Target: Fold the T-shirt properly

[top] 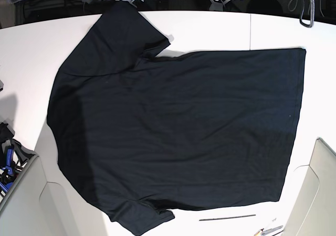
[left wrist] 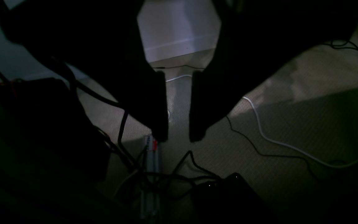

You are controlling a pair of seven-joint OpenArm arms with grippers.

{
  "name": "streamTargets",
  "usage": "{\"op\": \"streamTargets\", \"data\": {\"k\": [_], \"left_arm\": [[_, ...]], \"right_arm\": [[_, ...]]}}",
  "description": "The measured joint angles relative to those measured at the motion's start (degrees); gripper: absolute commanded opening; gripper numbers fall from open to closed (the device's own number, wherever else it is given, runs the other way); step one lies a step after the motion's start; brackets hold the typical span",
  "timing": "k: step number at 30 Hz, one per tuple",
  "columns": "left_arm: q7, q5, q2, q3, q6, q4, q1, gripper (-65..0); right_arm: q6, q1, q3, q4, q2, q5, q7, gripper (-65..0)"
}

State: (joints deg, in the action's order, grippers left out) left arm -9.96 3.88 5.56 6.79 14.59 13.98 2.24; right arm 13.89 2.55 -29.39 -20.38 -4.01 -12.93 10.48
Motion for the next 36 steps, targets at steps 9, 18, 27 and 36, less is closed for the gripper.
{"op": "streamTargets", "data": {"k": [9, 18, 27, 36], "left_arm": [[0.7, -4.1, -0.1, 0.0, 0.0, 0.1, 0.0, -48.6], [2.3, -13.9, -0.2, 0.0, 0.0, 0.2, 2.0, -48.6], [3.9, -15.3, 0.2, 0.0, 0.0, 0.5, 5.0, -48.6], [3.8, -15.0, 0.3, 0.0, 1.3, 8.4, 10.7, -48.6]], "right_arm": [[0.0, 0.0, 0.0, -2.1, -0.1, 0.0, 0.1, -47.4], [0.0, 0.1, 0.0, -2.1, -0.1, 0.0, 0.1, -47.4], [0.0, 0.1, 0.0, -2.1, -0.1, 0.0, 0.1, -47.4], [0.0, 1.1, 0.0, -2.2, -0.1, 0.0, 0.1, -47.4]]}}
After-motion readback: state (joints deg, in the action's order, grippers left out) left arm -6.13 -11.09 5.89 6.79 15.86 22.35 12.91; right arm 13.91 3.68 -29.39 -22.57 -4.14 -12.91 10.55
